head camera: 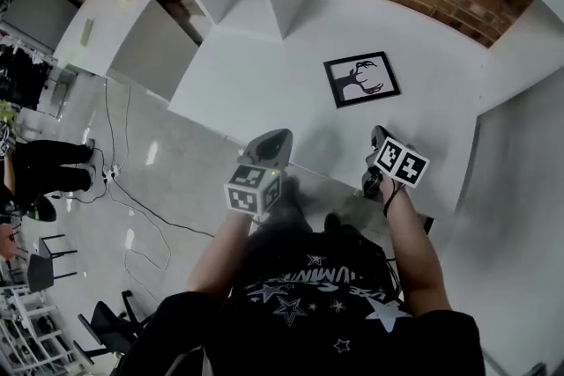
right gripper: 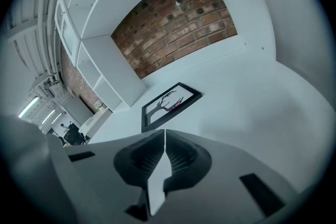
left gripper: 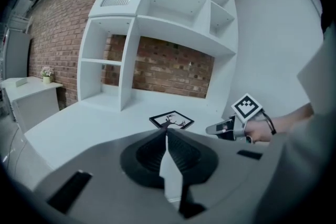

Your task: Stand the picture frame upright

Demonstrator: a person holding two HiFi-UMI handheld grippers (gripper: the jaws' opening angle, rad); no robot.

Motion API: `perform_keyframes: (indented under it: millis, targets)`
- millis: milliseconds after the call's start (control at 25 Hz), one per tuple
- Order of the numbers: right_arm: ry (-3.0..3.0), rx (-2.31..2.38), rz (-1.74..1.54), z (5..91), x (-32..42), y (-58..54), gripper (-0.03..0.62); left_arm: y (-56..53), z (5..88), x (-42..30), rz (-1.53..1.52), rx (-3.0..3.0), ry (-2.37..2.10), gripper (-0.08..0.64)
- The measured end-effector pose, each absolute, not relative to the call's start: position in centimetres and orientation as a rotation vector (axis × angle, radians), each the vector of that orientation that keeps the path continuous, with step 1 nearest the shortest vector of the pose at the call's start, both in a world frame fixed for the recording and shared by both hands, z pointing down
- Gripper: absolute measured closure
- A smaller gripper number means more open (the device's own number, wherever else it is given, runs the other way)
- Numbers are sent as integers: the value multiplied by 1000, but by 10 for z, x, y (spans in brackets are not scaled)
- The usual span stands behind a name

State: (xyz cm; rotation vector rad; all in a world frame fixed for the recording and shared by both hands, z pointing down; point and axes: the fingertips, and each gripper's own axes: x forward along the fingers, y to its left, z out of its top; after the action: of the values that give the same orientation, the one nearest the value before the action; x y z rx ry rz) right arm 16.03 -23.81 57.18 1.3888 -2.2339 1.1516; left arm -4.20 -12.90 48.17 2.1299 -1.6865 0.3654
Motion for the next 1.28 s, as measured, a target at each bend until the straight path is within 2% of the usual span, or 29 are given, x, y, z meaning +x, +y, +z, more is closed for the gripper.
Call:
perform_keyframes:
  millis: [800,880,960,1280]
  targets:
    - [-1982,1746,1280,582,124,-281,574,-240,516,-92,489,2336,-1272,538]
    - [-1969,1762,1295,583,120,-286,553,-246,518,-94,493,2340,-1242,538]
    - [-1957,1777,1304,584,118,-290,488,-251,519,-95,494,2344,-1218,538]
    - [-1837,1862,1340,599,118,-312,454,-267,531,-102,504,2341,-1163,538]
